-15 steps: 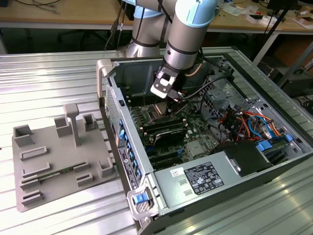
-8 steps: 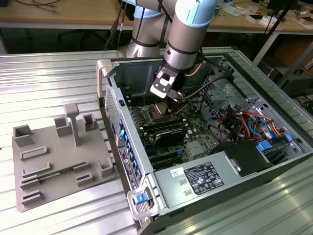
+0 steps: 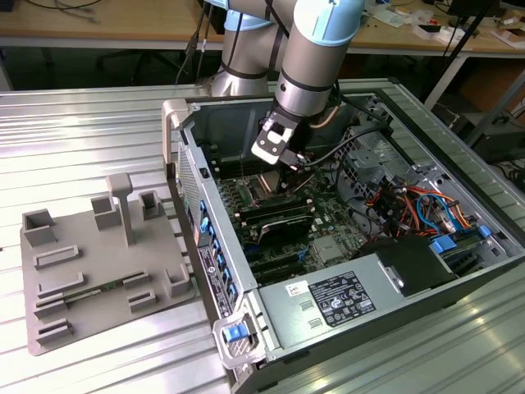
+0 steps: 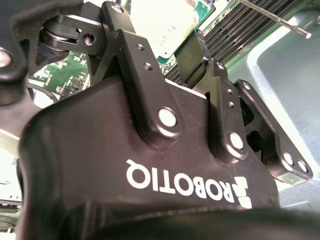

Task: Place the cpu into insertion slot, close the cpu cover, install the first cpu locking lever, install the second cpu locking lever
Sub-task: 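Place the cpu into insertion slot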

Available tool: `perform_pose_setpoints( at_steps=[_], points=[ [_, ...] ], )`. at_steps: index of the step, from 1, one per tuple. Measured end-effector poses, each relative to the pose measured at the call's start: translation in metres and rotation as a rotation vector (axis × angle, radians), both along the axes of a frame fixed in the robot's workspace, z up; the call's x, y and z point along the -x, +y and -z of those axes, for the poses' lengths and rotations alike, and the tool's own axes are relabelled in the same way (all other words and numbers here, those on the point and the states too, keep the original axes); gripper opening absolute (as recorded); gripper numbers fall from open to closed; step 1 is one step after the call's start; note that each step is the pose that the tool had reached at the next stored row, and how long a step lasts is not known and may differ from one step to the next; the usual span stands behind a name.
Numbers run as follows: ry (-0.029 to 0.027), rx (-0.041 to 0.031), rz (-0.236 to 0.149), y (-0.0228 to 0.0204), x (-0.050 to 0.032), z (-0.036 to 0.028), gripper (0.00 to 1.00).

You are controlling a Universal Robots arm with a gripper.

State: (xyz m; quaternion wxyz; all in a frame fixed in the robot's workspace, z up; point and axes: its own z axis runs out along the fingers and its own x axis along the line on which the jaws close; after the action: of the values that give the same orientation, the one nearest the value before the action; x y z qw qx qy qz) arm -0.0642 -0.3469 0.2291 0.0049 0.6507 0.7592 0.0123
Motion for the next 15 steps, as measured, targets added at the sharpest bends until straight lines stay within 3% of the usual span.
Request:
perform_pose_setpoints(
  at_steps=[15],
  points=[
    [0.0, 0.0, 0.025, 0.0, 0.0, 0.0001, 0.55]
  ],
)
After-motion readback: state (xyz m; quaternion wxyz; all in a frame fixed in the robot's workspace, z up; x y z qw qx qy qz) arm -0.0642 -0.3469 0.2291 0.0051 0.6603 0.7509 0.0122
